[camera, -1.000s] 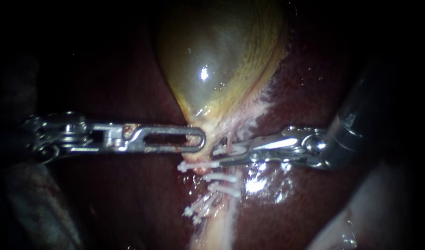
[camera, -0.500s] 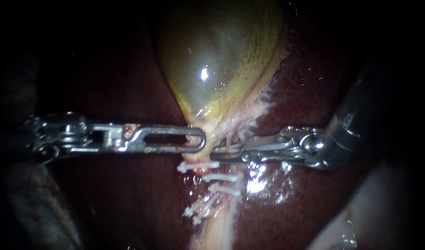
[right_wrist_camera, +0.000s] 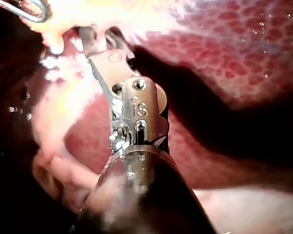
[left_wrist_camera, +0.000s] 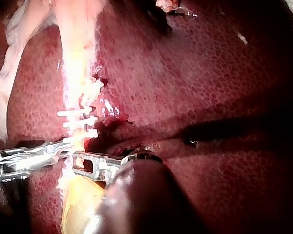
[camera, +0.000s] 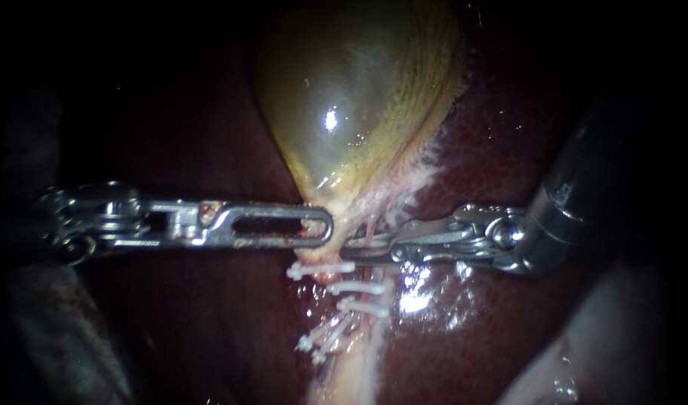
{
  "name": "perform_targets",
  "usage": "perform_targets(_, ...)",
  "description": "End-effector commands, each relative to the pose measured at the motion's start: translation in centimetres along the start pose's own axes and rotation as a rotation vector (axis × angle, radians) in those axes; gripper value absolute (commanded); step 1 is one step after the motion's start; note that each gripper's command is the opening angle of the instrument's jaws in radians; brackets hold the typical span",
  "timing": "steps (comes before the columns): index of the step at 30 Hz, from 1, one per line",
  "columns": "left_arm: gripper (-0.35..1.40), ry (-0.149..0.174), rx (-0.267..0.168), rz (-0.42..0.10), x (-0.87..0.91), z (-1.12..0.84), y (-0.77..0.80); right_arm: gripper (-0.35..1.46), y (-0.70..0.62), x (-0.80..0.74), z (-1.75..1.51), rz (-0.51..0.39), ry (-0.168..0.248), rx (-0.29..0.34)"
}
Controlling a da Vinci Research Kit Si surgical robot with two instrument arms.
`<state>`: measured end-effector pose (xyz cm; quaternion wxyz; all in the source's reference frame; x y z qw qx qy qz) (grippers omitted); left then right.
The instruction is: Clipping third clip right tube
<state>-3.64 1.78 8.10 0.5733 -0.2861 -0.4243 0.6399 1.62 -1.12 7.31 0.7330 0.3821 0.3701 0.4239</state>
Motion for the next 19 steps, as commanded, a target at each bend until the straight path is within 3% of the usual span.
perform_targets(1, -0.35, 0.0, 0.0, 0.0, 0.0, 0.0, 0.0, -0.25, 0.0, 0.0, 0.0, 0.0, 0.0, 0.001)
perform_targets(19, -0.35, 0.0, 0.0, 0.0, 0.0, 0.01, 0.0, -0.23, -0.01, 0.0, -0.01, 0.0, -0.001, 0.001)
